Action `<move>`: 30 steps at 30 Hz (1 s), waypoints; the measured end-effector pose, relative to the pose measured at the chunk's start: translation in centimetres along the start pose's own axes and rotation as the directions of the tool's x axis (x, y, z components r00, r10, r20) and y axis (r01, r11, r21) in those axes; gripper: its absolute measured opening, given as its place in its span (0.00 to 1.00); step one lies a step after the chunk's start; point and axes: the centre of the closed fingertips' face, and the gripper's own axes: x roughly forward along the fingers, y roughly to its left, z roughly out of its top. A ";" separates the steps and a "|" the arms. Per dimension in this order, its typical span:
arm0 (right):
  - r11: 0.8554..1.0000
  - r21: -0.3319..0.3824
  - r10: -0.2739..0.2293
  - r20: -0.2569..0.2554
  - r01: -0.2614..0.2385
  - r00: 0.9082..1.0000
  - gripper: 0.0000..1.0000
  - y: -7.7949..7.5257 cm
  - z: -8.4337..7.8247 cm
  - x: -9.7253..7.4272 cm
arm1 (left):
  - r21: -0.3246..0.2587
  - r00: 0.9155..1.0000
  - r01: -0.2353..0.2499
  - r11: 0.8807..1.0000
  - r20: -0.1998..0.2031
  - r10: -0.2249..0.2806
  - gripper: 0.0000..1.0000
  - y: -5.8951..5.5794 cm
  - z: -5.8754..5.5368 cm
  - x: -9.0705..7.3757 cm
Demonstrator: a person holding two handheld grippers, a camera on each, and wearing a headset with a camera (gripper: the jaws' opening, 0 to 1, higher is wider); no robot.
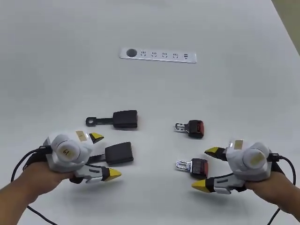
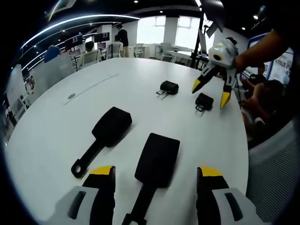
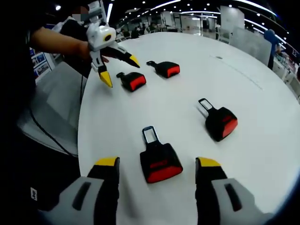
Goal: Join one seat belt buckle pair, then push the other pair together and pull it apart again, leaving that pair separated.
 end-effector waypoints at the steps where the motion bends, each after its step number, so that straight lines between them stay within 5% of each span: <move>1: 1.000 -0.002 0.001 -0.001 -0.001 1.000 0.67 0.0 0.0 0.1 | 0.000 1.000 0.004 1.000 -0.004 -0.004 0.72 0.0 -0.1 0.1; 5: 0.999 -0.024 0.024 -0.043 -0.025 0.999 0.58 0.1 -0.8 0.5 | 0.000 0.999 0.025 1.000 0.024 -0.025 0.69 -0.1 -0.2 0.6; 7: 0.999 -0.039 0.021 -0.055 -0.023 0.998 0.54 0.1 -1.0 0.5 | 0.008 1.000 0.024 1.000 -0.010 -0.024 0.66 -0.1 -0.7 0.9; 14: 0.998 -0.047 0.029 -0.049 -0.032 0.998 0.52 -0.2 -1.0 0.5 | 0.003 0.999 0.036 0.999 -0.012 -0.036 0.62 -0.1 -0.9 1.4; 21: 0.992 -0.120 0.037 -0.073 -0.046 0.997 0.46 -0.2 -1.2 0.6 | 0.065 0.999 0.053 0.996 0.007 -0.053 0.52 -0.3 -0.6 1.6; 25: 0.991 -0.122 0.046 -0.078 -0.056 0.996 0.42 -0.2 -1.0 0.6 | 0.179 0.997 0.078 0.981 -0.026 -0.075 0.43 -0.2 -1.0 1.4; 30: 0.987 -0.145 0.054 -0.099 -0.068 0.994 0.38 -0.5 -1.1 0.7 | 0.190 0.993 0.111 0.976 -0.051 -0.103 0.33 0.5 -1.4 1.3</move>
